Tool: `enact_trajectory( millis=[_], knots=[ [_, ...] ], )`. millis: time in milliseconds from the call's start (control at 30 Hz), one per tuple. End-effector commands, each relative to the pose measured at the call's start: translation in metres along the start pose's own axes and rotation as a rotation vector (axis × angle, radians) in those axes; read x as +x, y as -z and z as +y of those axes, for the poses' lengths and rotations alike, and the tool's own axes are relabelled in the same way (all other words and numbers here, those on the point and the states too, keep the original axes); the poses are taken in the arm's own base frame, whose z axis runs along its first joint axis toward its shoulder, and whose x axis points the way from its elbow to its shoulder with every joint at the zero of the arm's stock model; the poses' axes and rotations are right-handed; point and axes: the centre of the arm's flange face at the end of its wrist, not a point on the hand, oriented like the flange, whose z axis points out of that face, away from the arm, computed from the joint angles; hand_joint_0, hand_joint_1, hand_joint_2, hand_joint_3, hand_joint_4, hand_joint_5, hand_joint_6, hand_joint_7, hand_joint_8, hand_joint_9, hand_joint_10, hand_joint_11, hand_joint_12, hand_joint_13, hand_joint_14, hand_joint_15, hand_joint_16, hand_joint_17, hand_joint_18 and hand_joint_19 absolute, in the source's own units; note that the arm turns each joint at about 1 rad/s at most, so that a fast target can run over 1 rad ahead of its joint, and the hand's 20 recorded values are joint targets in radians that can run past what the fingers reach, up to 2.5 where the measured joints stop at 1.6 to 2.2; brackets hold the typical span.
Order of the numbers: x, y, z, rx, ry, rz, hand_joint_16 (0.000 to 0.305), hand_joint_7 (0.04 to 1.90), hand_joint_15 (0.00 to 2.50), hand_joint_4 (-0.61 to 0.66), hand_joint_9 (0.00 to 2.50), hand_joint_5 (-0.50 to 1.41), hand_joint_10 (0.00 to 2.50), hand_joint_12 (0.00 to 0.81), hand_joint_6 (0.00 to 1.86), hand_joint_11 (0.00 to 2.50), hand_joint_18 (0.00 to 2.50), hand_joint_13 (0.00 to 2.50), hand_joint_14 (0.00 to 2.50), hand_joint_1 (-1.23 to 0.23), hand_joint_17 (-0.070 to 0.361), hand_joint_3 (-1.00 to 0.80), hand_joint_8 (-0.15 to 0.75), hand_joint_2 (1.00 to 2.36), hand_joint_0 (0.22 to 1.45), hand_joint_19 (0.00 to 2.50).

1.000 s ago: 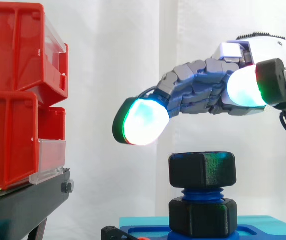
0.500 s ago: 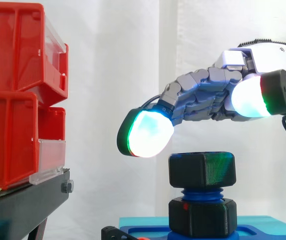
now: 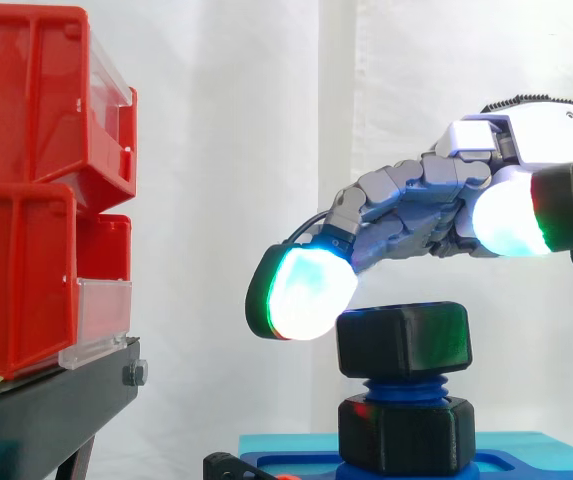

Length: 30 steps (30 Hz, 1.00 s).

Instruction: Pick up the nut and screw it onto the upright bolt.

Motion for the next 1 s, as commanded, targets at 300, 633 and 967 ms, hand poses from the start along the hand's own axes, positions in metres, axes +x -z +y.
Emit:
enact_trajectory(
  millis=[300,633,967],
  knots=[
    [-0.004,0.004,-0.006,0.005,0.0,-0.002,0.024,1.17,0.0,0.21,1.2,0.04,0.0,0.282,0.5,0.0,0.28,0.69,0.0,-0.29,0.053,-0.5,0.264,1.0,0.51,0.0],
    [-0.019,0.007,-0.007,-0.002,0.006,0.014,0.015,1.4,0.11,0.06,1.86,0.1,0.01,0.237,0.52,0.25,0.88,1.26,0.0,-0.32,0.035,-0.5,0.233,1.0,0.53,0.19],
    [-0.038,0.014,-0.005,0.03,0.037,0.085,0.019,1.37,0.17,0.06,2.12,0.1,0.02,0.239,0.5,0.44,1.05,1.52,0.01,-0.32,0.042,-0.5,0.267,1.0,0.52,0.34]
  ],
)
